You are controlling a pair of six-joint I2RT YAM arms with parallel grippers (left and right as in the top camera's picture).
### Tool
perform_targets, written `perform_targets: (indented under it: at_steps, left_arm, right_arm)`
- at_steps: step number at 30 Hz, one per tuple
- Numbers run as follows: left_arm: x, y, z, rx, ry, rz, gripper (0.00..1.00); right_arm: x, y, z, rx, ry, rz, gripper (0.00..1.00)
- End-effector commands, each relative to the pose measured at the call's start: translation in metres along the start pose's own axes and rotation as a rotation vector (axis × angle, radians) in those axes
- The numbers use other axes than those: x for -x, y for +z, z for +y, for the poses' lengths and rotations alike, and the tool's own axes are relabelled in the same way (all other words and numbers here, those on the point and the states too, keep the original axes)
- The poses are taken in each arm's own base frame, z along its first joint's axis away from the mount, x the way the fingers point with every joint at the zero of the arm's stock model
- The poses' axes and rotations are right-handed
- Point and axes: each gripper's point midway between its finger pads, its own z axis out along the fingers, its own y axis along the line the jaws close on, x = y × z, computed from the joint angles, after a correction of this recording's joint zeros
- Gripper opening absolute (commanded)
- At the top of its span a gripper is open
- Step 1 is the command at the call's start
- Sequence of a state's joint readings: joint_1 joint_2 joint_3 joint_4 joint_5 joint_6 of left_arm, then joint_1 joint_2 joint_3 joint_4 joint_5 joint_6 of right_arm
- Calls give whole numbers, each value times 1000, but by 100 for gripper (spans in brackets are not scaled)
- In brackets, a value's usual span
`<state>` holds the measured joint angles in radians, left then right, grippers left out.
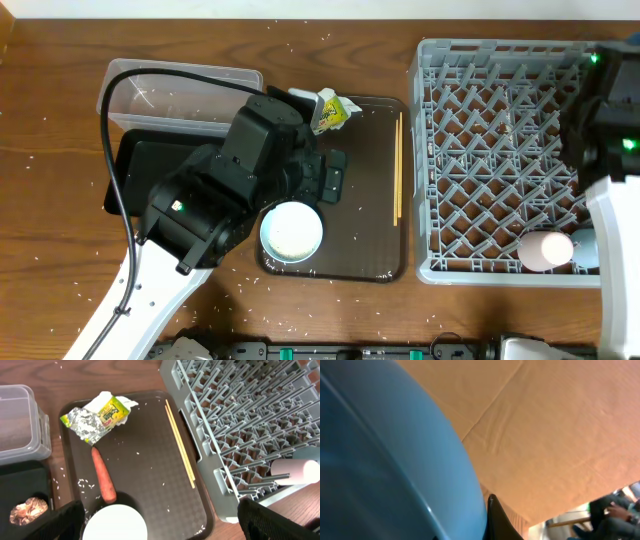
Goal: Sort waste into correct bins and load items into the dishwasher rack
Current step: 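Place the blue plate upright in the dish rack with right gripper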
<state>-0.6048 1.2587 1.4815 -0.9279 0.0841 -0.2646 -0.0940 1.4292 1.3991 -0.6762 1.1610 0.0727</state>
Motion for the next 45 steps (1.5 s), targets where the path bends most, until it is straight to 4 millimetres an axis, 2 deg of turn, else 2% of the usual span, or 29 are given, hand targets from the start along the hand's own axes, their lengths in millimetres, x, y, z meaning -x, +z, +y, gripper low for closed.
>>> perform_targets:
  at_steps: [1, 8, 15, 17, 18, 19, 21, 22, 25, 27, 30, 34, 36, 42, 45]
  left_arm:
    - [0, -6, -1, -9, -1, -4, 98]
    - [-8, -6, 2, 2, -2, 29, 98]
    - [-12, -6, 3, 7, -3, 43, 98]
    - [-12, -6, 3, 7, -3, 44, 98]
    - [-12, -6, 3, 7, -3, 43, 98]
    - [-12, -6, 3, 7, -2, 43, 98]
    - [-12, -6, 4, 8, -2, 43, 98]
    - [-12, -6, 4, 8, -2, 43, 98]
    - [-12, -6, 4, 8, -2, 44, 98]
    - [-13, -7, 4, 9, -2, 47, 98]
    - [-17, -7, 5, 15, -3, 64, 98]
    - [-22, -10, 9, 33, -2, 78, 98]
    - [-20, -10, 13, 56, -1, 69, 98]
    - [-16, -14, 24, 121, 2, 38, 98]
    - [-21, -13, 27, 131, 82, 65, 98]
  right_arm:
    - [-3, 15, 20, -43, -185, 16, 1]
    - [-9, 39, 73, -46, -425, 22, 1]
    - [-33, 36, 112, -37, -554, 43, 2]
    - [-38, 31, 122, -21, -578, 38, 15]
    - [-40, 26, 127, -2, -585, 34, 33]
    - [-44, 20, 138, 49, -601, 30, 56]
    - [-59, 4, 160, 178, -678, 37, 87]
    - [-71, -6, 173, 267, -730, 50, 99]
    - [-109, -36, 202, 523, -791, 129, 99]
    - [-121, -47, 210, 615, -746, 180, 99]
    - [-129, -62, 215, 725, -710, 223, 99]
    - [-123, -82, 203, 833, -672, 228, 99]
    - [-118, -101, 197, 933, -635, 226, 99]
    - [-97, -182, 174, 1347, -462, 214, 99]
    - [-94, -200, 155, 1396, -314, 307, 99]
